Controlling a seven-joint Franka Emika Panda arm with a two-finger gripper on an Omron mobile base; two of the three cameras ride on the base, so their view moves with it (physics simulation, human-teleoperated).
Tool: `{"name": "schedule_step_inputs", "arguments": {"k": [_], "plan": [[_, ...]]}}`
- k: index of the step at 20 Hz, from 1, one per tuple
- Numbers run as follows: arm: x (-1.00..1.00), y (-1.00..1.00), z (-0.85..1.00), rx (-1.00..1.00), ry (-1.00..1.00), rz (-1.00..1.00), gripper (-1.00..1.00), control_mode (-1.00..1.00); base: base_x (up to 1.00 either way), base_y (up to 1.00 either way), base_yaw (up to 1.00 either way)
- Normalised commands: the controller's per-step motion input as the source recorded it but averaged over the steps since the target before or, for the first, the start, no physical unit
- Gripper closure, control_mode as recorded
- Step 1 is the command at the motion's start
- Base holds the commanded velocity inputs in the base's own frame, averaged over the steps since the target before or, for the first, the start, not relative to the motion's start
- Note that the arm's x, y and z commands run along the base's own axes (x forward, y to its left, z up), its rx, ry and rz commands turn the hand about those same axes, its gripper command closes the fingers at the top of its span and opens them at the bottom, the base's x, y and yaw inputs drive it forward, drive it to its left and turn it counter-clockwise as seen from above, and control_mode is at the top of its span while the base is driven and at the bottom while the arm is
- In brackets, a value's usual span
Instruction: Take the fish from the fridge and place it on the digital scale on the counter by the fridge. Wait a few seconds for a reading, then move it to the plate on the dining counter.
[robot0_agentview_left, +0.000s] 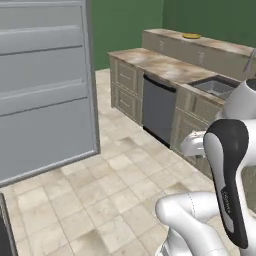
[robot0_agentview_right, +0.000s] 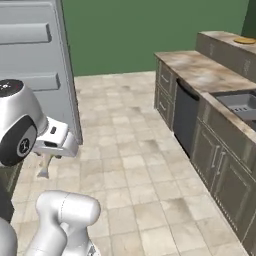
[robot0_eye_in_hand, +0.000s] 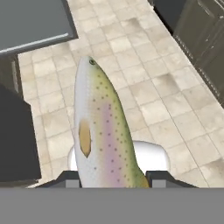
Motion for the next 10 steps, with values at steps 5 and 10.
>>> {"name": "schedule_step_inputs", "arguments": {"k": [5,10], "plan": [[0.00,0.00,0.00,0.00,0.00,0.00,1.00,1.00,0.00,-0.02,-0.91],[0.00,0.00,0.00,0.00,0.00,0.00,1.00,1.00,0.54,-0.03,-0.39]]}}
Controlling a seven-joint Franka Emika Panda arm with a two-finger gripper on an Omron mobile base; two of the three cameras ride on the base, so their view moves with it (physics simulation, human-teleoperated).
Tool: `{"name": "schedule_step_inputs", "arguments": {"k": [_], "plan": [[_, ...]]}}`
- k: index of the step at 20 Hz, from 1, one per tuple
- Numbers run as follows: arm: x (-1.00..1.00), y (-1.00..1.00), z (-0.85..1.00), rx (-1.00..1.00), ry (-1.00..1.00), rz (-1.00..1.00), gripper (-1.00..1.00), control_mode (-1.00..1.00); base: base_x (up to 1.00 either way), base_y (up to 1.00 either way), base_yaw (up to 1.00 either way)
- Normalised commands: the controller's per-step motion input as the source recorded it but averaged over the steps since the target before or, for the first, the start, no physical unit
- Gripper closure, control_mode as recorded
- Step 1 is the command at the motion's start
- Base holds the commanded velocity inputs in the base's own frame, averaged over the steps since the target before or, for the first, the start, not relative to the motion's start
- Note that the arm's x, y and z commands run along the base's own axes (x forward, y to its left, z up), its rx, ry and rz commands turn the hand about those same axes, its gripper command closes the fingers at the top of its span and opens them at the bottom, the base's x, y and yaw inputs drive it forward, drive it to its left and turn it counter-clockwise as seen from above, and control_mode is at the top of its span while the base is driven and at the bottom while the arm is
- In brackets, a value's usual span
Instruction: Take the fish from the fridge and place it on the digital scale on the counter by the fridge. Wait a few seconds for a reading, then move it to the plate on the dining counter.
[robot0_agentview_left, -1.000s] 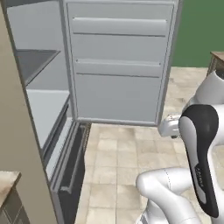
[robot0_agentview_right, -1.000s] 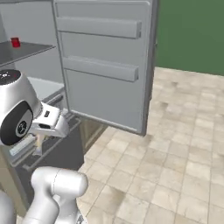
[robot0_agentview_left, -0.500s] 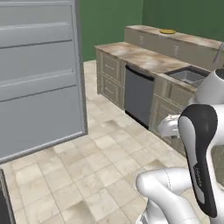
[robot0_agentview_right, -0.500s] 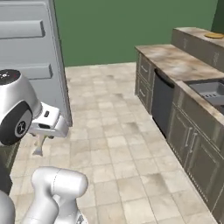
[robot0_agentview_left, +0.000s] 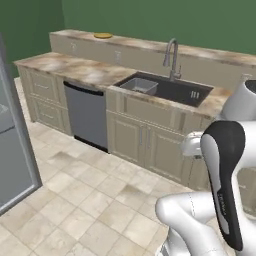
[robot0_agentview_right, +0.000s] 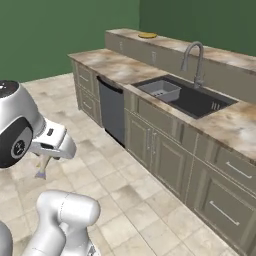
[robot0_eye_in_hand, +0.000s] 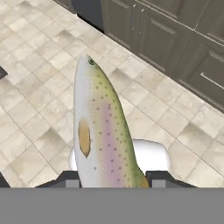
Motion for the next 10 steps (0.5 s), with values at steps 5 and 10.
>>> {"name": "schedule_step_inputs", "arguments": {"k": [5,10], "plan": [[0.00,0.00,0.00,0.00,0.00,0.00,1.00,1.00,1.00,-0.44,0.08],[0.00,0.00,0.00,0.00,0.00,0.00,1.00,1.00,1.00,-0.60,0.15]]}}
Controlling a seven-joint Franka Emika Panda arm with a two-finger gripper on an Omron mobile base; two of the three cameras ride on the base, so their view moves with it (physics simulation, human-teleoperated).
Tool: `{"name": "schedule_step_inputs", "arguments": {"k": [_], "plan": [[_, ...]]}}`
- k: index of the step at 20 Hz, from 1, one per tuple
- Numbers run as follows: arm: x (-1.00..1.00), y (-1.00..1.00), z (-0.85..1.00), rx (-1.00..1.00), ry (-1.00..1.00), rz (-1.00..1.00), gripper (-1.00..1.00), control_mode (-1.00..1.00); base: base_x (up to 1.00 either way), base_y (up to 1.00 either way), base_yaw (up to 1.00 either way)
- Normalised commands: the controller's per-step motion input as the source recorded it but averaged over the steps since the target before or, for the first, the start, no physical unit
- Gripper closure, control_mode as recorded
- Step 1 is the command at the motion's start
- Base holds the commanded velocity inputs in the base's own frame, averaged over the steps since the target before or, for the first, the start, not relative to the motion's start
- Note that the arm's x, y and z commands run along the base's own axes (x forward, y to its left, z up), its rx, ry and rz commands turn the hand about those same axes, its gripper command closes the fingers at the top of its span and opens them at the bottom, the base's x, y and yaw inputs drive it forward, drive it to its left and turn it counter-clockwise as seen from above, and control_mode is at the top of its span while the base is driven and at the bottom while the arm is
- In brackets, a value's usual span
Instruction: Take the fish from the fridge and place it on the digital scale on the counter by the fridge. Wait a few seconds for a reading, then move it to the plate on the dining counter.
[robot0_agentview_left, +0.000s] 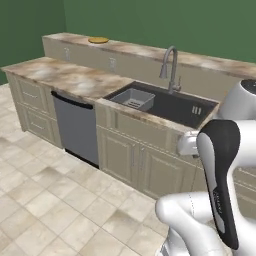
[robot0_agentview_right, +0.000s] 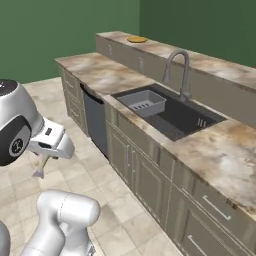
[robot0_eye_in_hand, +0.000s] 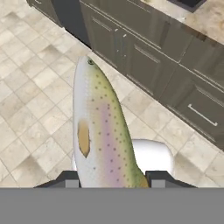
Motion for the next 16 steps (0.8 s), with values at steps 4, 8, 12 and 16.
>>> {"name": "schedule_step_inputs", "arguments": {"k": [4,8,12,16], "plan": [[0.00,0.00,0.00,0.00,0.00,0.00,1.00,1.00,1.00,-0.48,0.14],[0.00,0.00,0.00,0.00,0.00,0.00,1.00,1.00,1.00,-0.08,0.18],[0.00,0.00,0.00,0.00,0.00,0.00,1.00,1.00,1.00,0.01,0.26],[0.00,0.00,0.00,0.00,0.00,0.00,1.00,1.00,1.00,0.25,0.30]]}}
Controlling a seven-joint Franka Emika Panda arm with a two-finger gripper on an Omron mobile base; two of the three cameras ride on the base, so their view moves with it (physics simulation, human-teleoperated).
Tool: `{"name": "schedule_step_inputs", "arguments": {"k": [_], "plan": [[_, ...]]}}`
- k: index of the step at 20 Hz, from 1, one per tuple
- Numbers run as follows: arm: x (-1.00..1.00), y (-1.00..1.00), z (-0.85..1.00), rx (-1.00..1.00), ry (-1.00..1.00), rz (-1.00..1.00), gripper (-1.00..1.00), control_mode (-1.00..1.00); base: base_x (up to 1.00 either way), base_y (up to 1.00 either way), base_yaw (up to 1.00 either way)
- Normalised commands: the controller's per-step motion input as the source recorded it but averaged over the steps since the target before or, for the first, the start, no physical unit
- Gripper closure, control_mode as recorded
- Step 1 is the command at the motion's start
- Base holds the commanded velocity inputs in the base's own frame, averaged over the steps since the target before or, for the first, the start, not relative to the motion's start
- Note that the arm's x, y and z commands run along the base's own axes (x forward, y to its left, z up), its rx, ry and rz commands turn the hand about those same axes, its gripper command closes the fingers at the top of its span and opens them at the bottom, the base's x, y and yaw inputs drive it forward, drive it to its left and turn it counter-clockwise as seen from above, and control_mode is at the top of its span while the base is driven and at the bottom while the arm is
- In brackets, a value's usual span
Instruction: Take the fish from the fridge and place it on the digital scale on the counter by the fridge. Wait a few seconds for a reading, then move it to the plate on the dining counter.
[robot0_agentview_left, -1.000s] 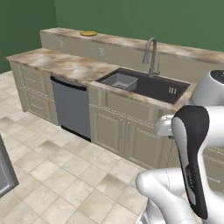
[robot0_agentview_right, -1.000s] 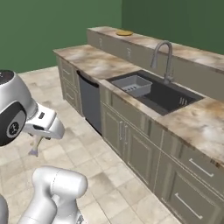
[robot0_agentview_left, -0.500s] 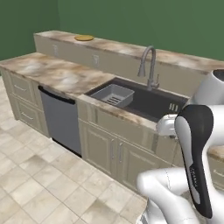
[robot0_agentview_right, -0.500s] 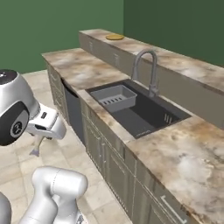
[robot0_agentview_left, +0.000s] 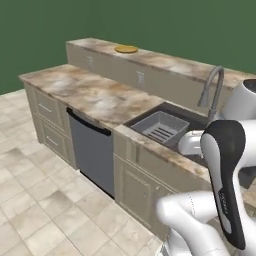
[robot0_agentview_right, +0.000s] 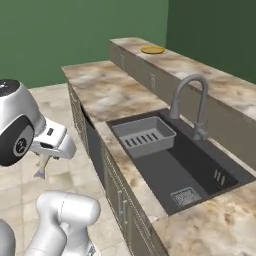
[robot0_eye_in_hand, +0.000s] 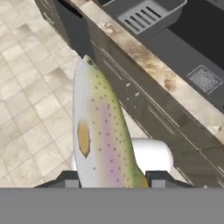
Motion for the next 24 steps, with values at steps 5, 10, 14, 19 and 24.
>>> {"name": "schedule_step_inputs", "arguments": {"k": [5,10,14,19,24], "plan": [[0.00,0.00,0.00,0.00,0.00,0.00,1.00,1.00,1.00,0.50,0.26],[0.00,0.00,0.00,0.00,0.00,0.00,1.00,1.00,1.00,0.74,0.09],[0.00,0.00,0.00,0.00,0.00,0.00,1.00,1.00,1.00,0.76,0.00],[0.00,0.00,0.00,0.00,0.00,0.00,1.00,1.00,1.00,0.88,-0.06],[0.00,0.00,0.00,0.00,0.00,0.00,1.00,1.00,0.85,0.94,-0.33]]}}
